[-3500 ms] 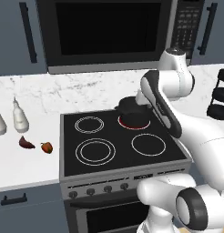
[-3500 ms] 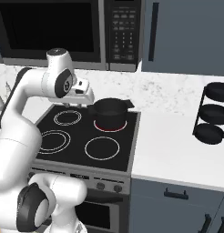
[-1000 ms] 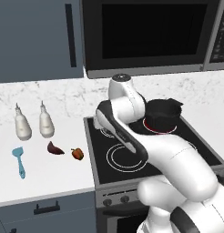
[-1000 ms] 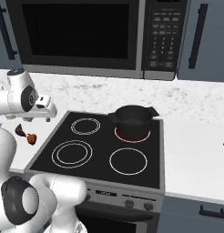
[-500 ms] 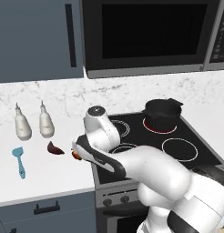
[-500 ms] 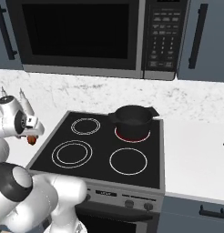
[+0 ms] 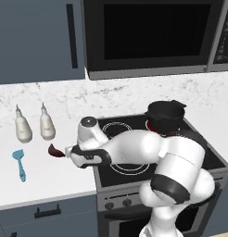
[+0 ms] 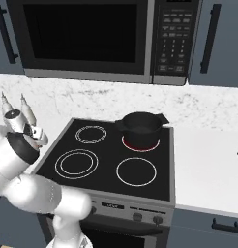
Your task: Put the bell pepper and potato in the pot. Retrieve the spatula and lightly stir the vegetables in the pot.
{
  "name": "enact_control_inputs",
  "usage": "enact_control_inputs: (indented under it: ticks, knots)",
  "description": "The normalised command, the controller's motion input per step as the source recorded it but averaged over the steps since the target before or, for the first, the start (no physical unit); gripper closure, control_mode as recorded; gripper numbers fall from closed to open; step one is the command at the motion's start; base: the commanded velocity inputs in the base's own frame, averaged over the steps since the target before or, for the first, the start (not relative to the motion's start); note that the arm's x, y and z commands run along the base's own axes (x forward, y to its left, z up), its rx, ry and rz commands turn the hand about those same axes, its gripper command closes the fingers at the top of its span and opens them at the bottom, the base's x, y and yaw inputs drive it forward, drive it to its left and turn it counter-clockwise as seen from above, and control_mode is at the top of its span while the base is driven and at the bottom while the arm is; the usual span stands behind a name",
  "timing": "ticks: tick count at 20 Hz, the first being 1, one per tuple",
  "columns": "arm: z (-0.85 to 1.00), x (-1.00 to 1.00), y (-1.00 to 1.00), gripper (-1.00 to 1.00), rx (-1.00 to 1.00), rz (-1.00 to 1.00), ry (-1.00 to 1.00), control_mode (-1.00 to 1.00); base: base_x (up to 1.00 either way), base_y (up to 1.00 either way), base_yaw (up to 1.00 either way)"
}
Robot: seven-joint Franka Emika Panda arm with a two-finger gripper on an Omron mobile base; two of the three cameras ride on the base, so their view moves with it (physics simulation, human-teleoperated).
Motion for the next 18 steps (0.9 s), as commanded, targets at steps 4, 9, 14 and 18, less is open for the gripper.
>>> enact_control_inputs:
  ticks: [4, 9, 14, 18]
  knots:
    - [-0.30, 0.64, 0.41, -1.00, -0.04, 0.00, 0.08, -1.00, 0.00, 0.00, 0.00]
    - [-0.33, 0.39, 0.35, -1.00, -0.08, 0.00, 0.11, -1.00, 0.00, 0.00, 0.00]
    - [-0.33, 0.04, 0.17, -1.00, -0.12, 0.00, 0.09, -1.00, 0.00, 0.00, 0.00]
    - [-0.32, 0.00, 0.01, -1.00, -0.11, 0.00, 0.05, -1.00, 0.00, 0.00, 0.00]
